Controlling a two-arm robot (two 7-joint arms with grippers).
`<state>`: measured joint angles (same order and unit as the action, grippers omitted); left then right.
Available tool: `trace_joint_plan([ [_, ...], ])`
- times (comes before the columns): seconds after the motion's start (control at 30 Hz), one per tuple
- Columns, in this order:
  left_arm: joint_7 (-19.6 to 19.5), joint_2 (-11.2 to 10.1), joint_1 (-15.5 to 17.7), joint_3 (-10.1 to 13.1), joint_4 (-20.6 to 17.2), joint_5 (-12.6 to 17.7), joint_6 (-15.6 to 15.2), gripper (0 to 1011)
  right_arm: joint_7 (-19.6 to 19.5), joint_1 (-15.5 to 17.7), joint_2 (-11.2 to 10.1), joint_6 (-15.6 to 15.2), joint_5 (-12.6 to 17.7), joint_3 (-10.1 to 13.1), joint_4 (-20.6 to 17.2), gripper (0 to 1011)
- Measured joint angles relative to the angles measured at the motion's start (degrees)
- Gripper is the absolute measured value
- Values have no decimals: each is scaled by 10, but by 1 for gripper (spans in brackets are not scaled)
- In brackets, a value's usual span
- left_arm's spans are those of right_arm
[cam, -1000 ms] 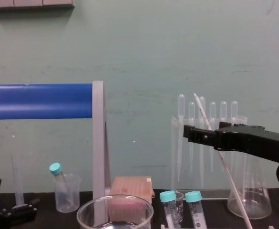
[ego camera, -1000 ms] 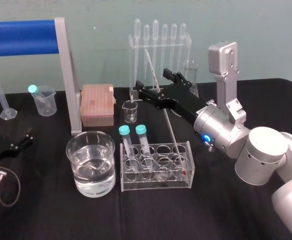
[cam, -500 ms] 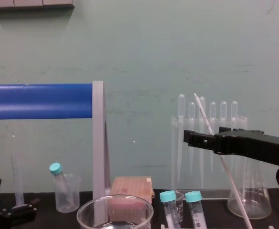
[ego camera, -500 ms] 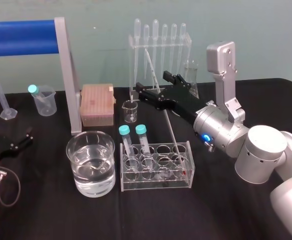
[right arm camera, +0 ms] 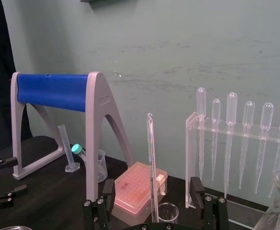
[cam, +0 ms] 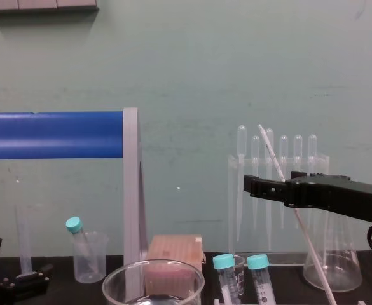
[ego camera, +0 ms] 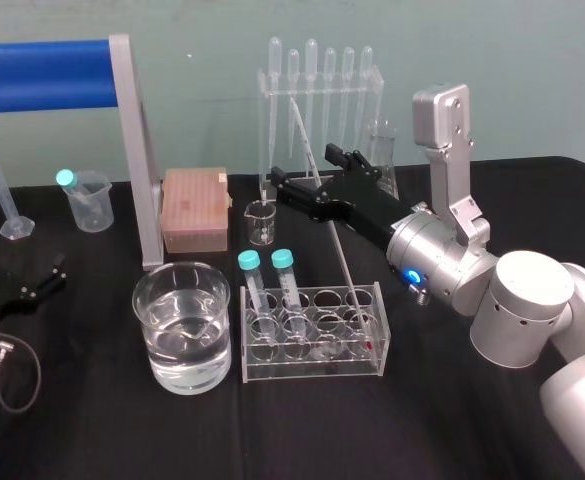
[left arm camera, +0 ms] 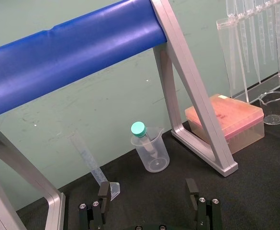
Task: Hold the thermometer with one hand and immerse one end into the beaker, then reinsert it into the test tube rack.
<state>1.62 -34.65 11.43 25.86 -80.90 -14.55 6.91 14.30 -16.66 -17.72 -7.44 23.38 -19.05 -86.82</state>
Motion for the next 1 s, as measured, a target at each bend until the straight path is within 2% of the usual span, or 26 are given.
trace_joint_plan([
  [0.17, 0, 0, 0, 0, 0, 0, 0, 1008, -1, 0, 0, 1, 0, 0, 0, 996],
  [0.27, 0, 0, 0, 0, 0, 0, 0, 1008, -1, 0, 0, 1, 0, -1, -1, 939],
  [0.37, 0, 0, 0, 0, 0, 0, 0, 1008, -1, 0, -1, 1, 0, -1, -1, 864],
  [0.4, 0, 0, 0, 0, 0, 0, 0, 1008, -1, 0, -1, 1, 0, -1, -1, 812],
  [0.5, 0, 0, 0, 0, 0, 0, 0, 1008, -2, 0, -1, 2, 0, -1, -1, 760],
  [0.63, 0, 0, 0, 0, 0, 0, 0, 1008, -2, 0, -1, 2, 0, -1, -1, 599],
  [0.7, 0, 0, 0, 0, 0, 0, 0, 1008, -2, 0, -1, 2, 0, -1, -1, 567],
  [0.73, 0, 0, 0, 0, 0, 0, 0, 1008, -2, 0, -1, 2, 0, -1, -1, 507],
  [0.77, 0, 0, 0, 0, 0, 0, 0, 1008, -2, 0, -1, 2, 0, -1, -1, 507],
  [0.83, 0, 0, 0, 0, 0, 0, 0, 1008, -2, 0, -1, 2, 1, -1, -1, 396],
  [0.97, 0, 0, 0, 0, 0, 0, 0, 1008, -2, 0, -1, 3, 1, -1, -1, 315],
  [1.0, 0, 0, 0, 0, 0, 0, 0, 1008, -2, 0, -1, 3, 1, -1, -1, 255],
])
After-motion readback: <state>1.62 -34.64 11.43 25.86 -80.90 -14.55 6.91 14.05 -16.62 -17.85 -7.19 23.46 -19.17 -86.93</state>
